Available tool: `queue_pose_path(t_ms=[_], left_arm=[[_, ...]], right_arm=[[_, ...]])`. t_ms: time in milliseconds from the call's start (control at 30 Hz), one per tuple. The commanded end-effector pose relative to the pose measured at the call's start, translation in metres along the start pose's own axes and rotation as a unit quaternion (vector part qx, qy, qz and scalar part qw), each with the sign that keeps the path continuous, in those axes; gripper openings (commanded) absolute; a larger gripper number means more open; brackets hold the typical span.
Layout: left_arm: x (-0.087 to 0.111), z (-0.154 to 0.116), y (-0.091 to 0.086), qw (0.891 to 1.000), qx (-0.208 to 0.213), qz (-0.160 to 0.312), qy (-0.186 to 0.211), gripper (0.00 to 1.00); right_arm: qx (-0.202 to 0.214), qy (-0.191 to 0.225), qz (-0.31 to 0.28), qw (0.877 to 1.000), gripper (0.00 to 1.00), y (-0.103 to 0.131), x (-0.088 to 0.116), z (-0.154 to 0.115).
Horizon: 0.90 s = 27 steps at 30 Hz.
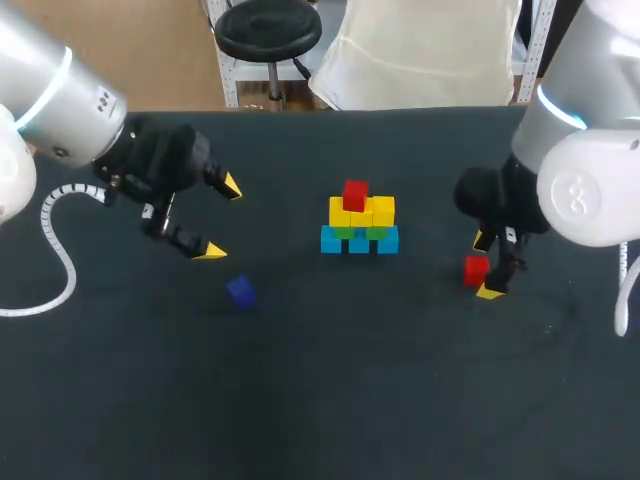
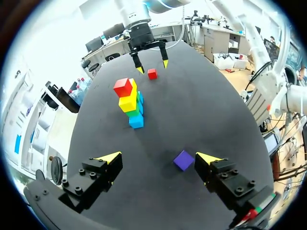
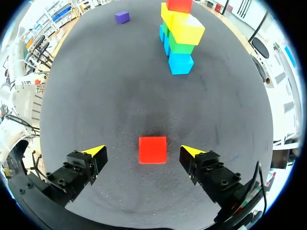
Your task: Place the blue cubes, place green cubes on the blue cubes, place the yellow cubes on the green cubes, then place the red cubes on the yellow cubes, and place purple cube on the red cubes.
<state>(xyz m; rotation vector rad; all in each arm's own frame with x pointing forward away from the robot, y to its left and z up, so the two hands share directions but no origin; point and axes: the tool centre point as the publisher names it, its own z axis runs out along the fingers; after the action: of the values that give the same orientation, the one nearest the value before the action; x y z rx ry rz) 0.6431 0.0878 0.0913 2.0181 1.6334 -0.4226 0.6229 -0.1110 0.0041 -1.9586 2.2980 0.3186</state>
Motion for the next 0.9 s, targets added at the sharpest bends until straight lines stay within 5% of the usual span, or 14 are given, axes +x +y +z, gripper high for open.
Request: queue_pose_path(t_ms=[33, 300, 467, 900], left_arm=[[0.001, 0.000, 0.001, 1.000, 0.000, 0.002, -0.001, 1.00], [0.001, 0.000, 0.001, 1.000, 0.000, 0.002, -0.001, 1.00], [0.001, 0.000, 0.001, 1.000, 0.000, 0.002, -0.001, 1.00], [0.001, 0.000, 0.001, 1.000, 0.000, 0.002, -0.001, 1.00]], right_arm=[[0.000, 0.000, 0.000, 1.000, 0.49, -0.001, -0.001, 0.001], [-0.010, 0.005, 0.004, 1.000, 0.37, -0.002, 0.000, 0.002], [-0.014, 0.005, 0.008, 1.000, 0.00, -0.002, 0.000, 0.002], [0.001, -0.045, 0.020, 0.999, 0.00, -0.009, -0.003, -0.020]])
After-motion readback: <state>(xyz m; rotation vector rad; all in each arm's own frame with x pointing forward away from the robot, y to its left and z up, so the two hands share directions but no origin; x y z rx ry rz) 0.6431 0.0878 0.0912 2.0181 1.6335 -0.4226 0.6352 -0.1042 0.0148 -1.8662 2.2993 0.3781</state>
